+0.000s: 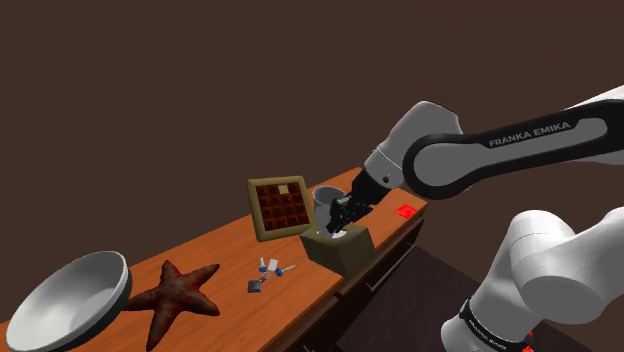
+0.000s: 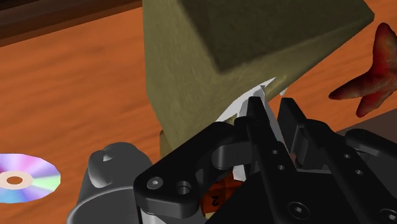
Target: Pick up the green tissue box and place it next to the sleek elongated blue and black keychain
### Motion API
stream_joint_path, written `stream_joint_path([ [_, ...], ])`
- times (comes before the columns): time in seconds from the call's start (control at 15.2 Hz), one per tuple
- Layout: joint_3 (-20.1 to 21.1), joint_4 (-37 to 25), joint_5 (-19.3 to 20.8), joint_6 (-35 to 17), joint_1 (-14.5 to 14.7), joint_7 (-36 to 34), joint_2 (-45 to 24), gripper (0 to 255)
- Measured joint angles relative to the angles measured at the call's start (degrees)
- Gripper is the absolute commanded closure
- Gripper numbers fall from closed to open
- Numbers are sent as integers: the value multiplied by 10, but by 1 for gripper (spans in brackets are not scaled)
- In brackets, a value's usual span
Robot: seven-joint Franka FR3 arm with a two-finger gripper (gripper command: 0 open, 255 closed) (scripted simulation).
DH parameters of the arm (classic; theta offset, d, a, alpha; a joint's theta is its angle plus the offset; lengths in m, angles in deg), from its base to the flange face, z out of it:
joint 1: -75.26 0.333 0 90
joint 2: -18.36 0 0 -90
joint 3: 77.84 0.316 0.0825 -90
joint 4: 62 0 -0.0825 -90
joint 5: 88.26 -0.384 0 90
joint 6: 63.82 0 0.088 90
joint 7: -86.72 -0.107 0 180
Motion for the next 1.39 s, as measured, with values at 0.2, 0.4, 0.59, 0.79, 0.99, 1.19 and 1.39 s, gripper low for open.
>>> stream_joint_path([
  [0.2,2,1,-6,-21,7,0,-7,255],
  [0.4,-2,-21,14,3,-4,10,-14,0],
  [0.59,-12,-124,114,126,-39,59,-70,0],
  [0.79,-9,-147,137,140,-44,71,-100,0],
  [0.99,-3,-141,135,116,-41,75,-120,0],
  [1.19,0,-137,131,97,-40,78,-135,0],
  [1.39,0,-136,130,93,-39,78,-137,0],
])
